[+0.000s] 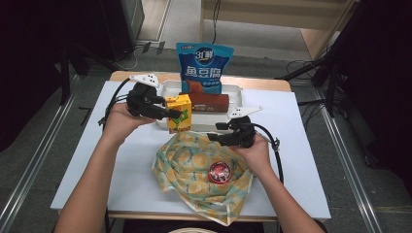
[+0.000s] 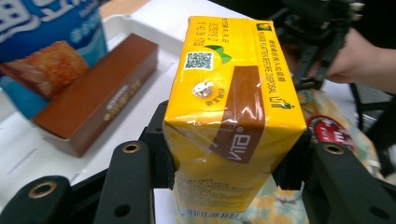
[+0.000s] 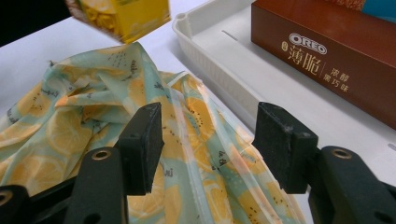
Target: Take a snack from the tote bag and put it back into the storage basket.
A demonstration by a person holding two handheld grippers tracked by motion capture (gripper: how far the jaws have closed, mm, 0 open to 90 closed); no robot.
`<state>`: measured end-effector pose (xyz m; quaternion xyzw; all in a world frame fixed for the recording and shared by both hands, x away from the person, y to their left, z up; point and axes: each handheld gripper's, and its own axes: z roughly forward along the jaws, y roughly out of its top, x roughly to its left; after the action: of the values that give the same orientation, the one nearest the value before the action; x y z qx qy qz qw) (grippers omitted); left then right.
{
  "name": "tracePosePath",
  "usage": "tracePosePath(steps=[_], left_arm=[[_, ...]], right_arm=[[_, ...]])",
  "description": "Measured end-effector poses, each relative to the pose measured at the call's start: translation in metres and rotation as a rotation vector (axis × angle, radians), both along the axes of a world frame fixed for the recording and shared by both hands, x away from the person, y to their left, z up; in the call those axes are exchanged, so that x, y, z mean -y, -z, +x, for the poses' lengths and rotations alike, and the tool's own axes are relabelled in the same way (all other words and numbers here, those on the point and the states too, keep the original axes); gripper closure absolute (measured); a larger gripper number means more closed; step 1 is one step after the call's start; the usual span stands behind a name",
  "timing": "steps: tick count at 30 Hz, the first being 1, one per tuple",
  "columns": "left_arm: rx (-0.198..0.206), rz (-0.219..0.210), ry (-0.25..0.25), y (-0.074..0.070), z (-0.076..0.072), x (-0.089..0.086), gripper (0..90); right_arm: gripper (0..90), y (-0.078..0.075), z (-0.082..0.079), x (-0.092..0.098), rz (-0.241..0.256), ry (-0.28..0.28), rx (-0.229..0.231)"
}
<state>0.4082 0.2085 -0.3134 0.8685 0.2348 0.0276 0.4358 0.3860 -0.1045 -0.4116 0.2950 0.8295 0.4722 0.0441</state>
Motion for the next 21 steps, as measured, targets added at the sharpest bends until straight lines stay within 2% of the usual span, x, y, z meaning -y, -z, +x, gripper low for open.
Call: tracePosePath(steps=[1,8,12,18,21], left_arm=[[0.007,0.007,-0.018,0.001,0.001,-0.002,52.2],[-0.001,0.000,-0.046,0.005,0.010,-0.008,52.3],[0.032,0.008,-0.086,0.008,0.015,-0.009,52.4],[0.007,0.004,-0.097,0.016,0.024,-0.011,52.4],[0.010,0.010,-0.114,0.019,0.028,-0.014,52.4]], right_arm=[[43.5,0.000,-0.001,0.000,0.003,0.000,-0.002],[43.5,0.000,-0.005,0.001,0.000,-0.002,0.001],[43.5,0.000,-0.007,0.003,-0.001,0.004,0.003],[43.5,0.000,-0.010,0.007,0.005,0.013,0.000],[43.5,0.000,-0.012,0.008,0.008,0.015,-0.002]])
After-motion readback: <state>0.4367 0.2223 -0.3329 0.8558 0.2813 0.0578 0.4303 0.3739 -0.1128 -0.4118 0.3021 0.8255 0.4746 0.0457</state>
